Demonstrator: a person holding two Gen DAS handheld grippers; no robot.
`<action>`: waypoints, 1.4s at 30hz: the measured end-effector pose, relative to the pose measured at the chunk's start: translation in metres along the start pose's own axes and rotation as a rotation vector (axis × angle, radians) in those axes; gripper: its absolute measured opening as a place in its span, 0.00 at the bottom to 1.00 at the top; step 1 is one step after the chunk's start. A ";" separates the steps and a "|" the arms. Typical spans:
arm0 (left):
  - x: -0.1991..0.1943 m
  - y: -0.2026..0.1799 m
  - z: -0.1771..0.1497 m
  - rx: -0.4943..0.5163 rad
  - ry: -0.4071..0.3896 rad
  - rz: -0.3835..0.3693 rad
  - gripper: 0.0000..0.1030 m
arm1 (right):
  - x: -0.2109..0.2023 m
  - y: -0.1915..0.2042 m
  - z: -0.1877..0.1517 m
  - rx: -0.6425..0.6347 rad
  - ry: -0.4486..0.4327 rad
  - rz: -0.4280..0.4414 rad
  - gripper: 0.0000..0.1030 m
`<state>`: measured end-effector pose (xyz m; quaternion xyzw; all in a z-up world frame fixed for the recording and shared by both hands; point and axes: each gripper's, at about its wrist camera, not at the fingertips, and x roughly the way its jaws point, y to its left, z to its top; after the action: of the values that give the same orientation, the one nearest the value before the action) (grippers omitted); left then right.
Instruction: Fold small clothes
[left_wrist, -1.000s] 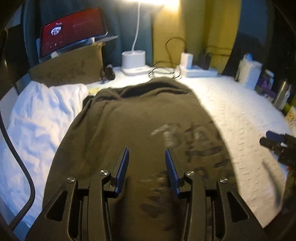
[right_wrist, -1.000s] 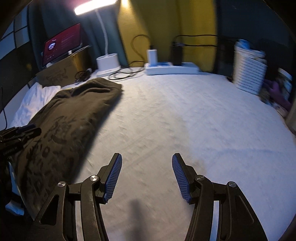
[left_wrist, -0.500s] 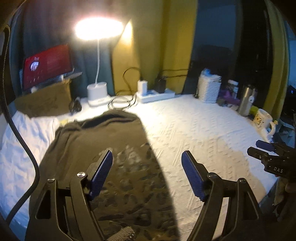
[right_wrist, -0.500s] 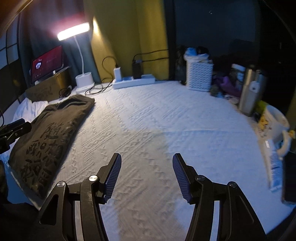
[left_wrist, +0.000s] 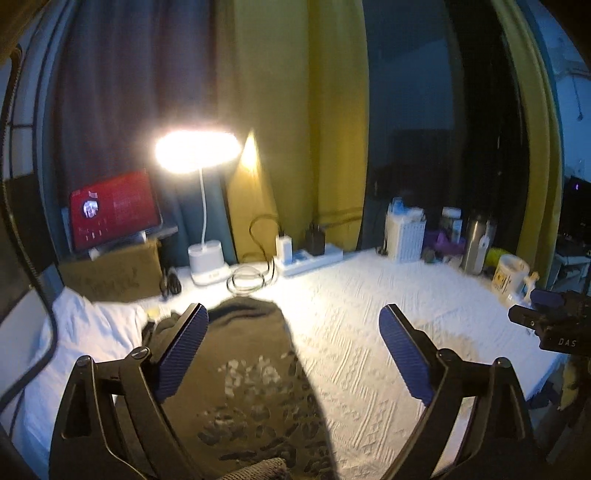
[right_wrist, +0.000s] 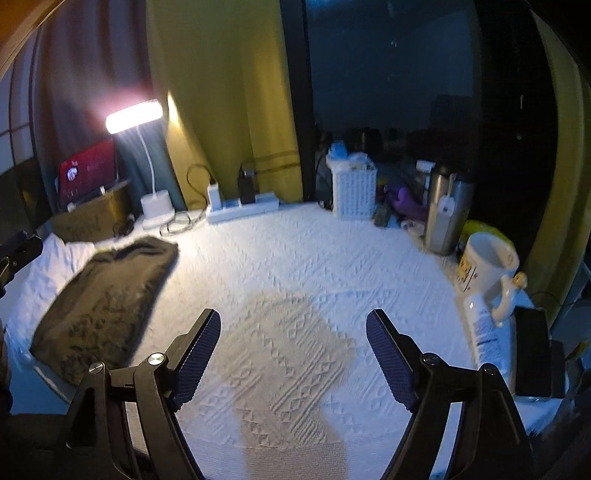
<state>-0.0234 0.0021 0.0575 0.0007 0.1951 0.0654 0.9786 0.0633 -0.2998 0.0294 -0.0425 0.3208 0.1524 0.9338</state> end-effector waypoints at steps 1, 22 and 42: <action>-0.005 0.000 0.004 0.002 -0.014 0.001 0.93 | -0.006 0.000 0.003 -0.005 -0.017 -0.005 0.80; -0.060 0.017 0.061 -0.040 -0.106 0.041 0.96 | -0.111 0.024 0.070 -0.032 -0.204 -0.006 0.86; -0.063 0.054 0.046 -0.117 -0.099 0.124 0.96 | -0.119 0.058 0.089 -0.097 -0.249 0.014 0.86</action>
<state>-0.0704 0.0483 0.1252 -0.0410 0.1420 0.1371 0.9795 0.0086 -0.2591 0.1735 -0.0661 0.1952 0.1786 0.9621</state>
